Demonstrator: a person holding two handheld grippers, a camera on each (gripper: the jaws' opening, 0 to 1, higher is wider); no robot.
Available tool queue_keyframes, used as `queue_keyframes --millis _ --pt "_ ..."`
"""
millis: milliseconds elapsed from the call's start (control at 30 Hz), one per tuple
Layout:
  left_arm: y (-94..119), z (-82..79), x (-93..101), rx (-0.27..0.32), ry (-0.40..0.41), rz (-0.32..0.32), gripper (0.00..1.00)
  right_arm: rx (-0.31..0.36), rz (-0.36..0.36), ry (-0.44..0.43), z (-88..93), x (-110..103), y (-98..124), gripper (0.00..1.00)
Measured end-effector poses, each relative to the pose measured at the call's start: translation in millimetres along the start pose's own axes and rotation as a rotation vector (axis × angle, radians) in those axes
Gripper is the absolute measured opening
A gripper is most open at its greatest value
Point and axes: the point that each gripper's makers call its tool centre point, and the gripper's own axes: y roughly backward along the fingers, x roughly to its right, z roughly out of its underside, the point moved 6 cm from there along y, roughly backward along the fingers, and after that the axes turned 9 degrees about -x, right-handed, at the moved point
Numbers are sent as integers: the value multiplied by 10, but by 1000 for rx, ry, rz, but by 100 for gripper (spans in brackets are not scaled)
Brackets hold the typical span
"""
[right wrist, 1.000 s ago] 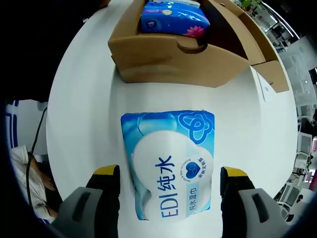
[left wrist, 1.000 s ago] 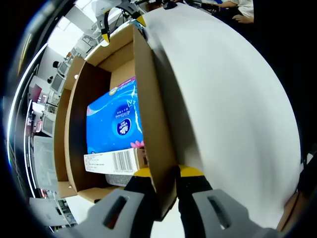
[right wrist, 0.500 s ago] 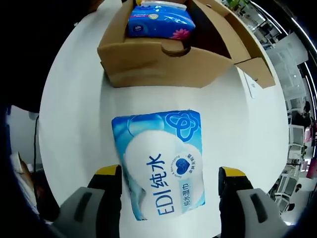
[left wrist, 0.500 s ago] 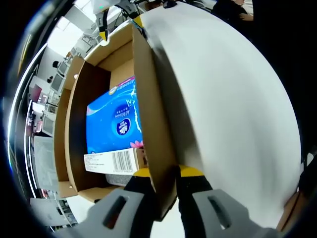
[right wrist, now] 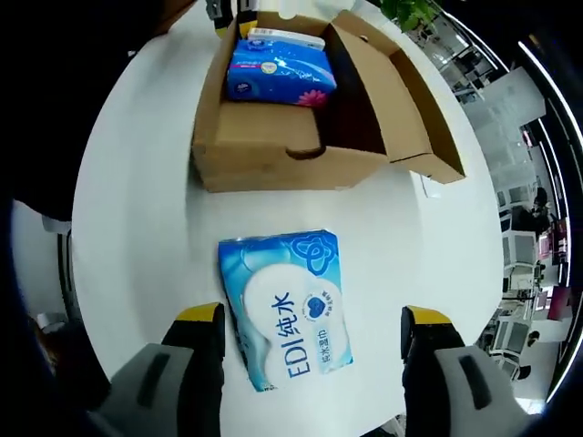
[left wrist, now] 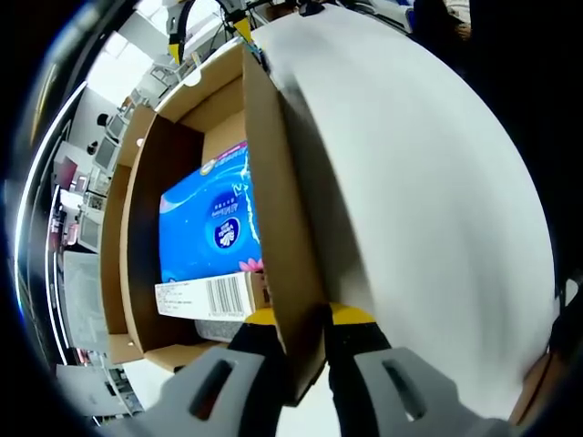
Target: Operate the shoe box by opening the lid, removing the specified soft item, and placing it in the target area until the item is outside and the box remains undamaged.
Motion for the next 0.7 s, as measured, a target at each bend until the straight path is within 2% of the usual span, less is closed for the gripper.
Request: queue_keyframes --millis 167,267,367,467,600,700 --pt "-6 7 -4 2 -6 -2 13 -1 26 9 -135 -77 174 81" --pt "-7 9 -3 5 -7 -3 13 24 50 3 -244 -87 300 81" --pt "-8 10 -4 5 -8 -4 13 94 64 -15 -414 -131 429 81" --pt "-12 9 -6 3 -7 -5 13 100 63 -18 -488 -161 505 81" --pt "-11 8 -4 4 -9 -6 13 119 85 7 -575 -137 580 82" --pt "-9 9 -2 4 -12 -8 13 154 136 59 -689 -82 645 82"
